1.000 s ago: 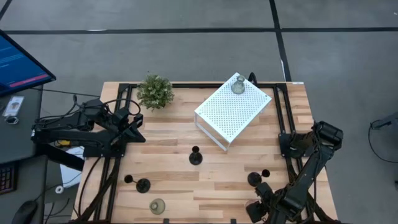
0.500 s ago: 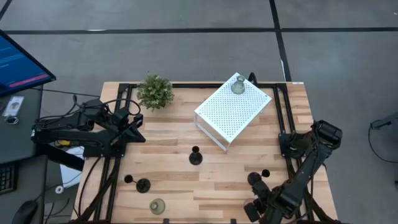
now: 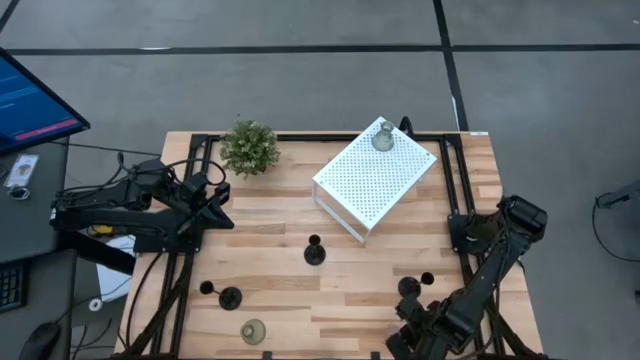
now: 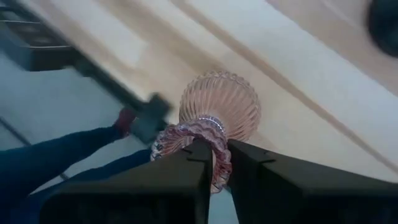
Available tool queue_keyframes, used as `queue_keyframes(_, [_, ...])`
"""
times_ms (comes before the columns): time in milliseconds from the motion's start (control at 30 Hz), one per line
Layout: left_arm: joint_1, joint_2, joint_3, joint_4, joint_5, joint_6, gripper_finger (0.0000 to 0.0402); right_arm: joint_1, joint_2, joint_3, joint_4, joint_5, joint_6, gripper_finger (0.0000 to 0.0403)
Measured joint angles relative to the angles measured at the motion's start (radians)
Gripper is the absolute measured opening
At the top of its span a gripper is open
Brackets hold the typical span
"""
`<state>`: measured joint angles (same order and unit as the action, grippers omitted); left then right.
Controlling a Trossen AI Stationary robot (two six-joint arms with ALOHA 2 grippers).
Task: Pick & Place candle stick holders
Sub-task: Put the pink glass candle holder on the shelf aligned with the other green candle holder
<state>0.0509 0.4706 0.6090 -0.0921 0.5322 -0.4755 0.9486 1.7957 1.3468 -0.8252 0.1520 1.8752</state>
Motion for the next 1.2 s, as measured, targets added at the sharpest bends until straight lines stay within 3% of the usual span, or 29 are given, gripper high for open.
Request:
queue_keyframes(467, [0.0, 0.0, 0.0, 0.0, 0.0, 0.0, 0.0009, -0.166, -0.003, 0.191, -0.058, 0.061, -0.397, 0.0023])
queue_keyframes(800, [0.0, 0.0, 0.0, 0.0, 0.0, 0.0, 0.0009, -0.282, -0.044, 0.419, -0.293, 0.115, -0.699, 0.0023])
queue_keyframes(967, [0.0, 0.0, 0.0, 0.0, 0.0, 0.0, 0.0009, -0.315, -0.133, 0.468, -0.443, 0.122, -0.742, 0.0023])
queue_keyframes(1200, [0.0, 0.0, 0.0, 0.001, 0.0, 0.0, 0.0009, -0.35, -0.299, 0.48, -0.614, 0.252, -0.742, 0.0023])
